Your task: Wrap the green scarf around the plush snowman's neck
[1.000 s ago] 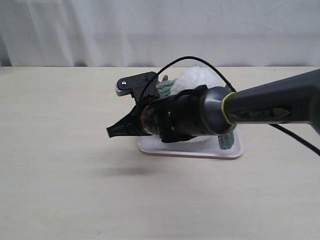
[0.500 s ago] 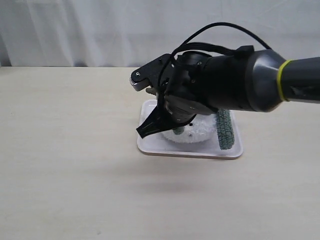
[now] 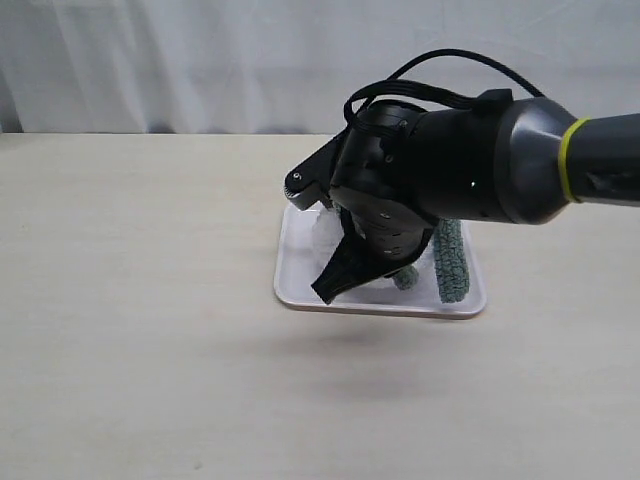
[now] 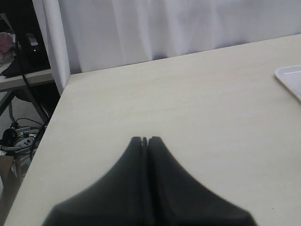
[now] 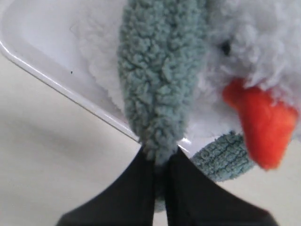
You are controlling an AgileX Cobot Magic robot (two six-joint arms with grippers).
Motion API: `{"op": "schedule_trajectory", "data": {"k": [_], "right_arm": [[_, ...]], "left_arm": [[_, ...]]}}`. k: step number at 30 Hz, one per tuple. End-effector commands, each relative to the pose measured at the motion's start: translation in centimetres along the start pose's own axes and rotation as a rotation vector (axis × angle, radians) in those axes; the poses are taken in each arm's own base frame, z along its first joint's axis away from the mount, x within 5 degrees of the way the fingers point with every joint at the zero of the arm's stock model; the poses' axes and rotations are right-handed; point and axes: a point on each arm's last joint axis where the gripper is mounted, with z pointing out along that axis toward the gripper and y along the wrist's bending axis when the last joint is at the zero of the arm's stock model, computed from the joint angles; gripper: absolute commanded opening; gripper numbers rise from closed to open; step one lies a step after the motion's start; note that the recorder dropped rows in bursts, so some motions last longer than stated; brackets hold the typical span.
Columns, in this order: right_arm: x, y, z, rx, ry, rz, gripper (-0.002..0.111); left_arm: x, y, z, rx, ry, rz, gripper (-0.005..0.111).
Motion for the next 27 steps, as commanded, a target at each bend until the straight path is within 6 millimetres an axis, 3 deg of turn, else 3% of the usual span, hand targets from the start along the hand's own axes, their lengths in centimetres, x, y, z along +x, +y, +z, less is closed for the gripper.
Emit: {"op": "schedule_trajectory", "data": {"k": [1,6,27], "right_arm": [[1.3,0.3,1.0,-0.007,0.044,-0.054,0.004],[2.5,0.8,2.0,-0.012,0.044,-0.101,0.004],[2.8,-0.8,2.3,0.181,0.059,-0.379,0.005]], "left_arm": [[0.0,0.0,0.0,0.000,-0.009,-0.006,0.000],[0.0,0.0,0.0,0.000,-0.009,-0.006,0.000],[0.0,0.0,0.0,0.000,-0.009,-0.006,0.000]]}}
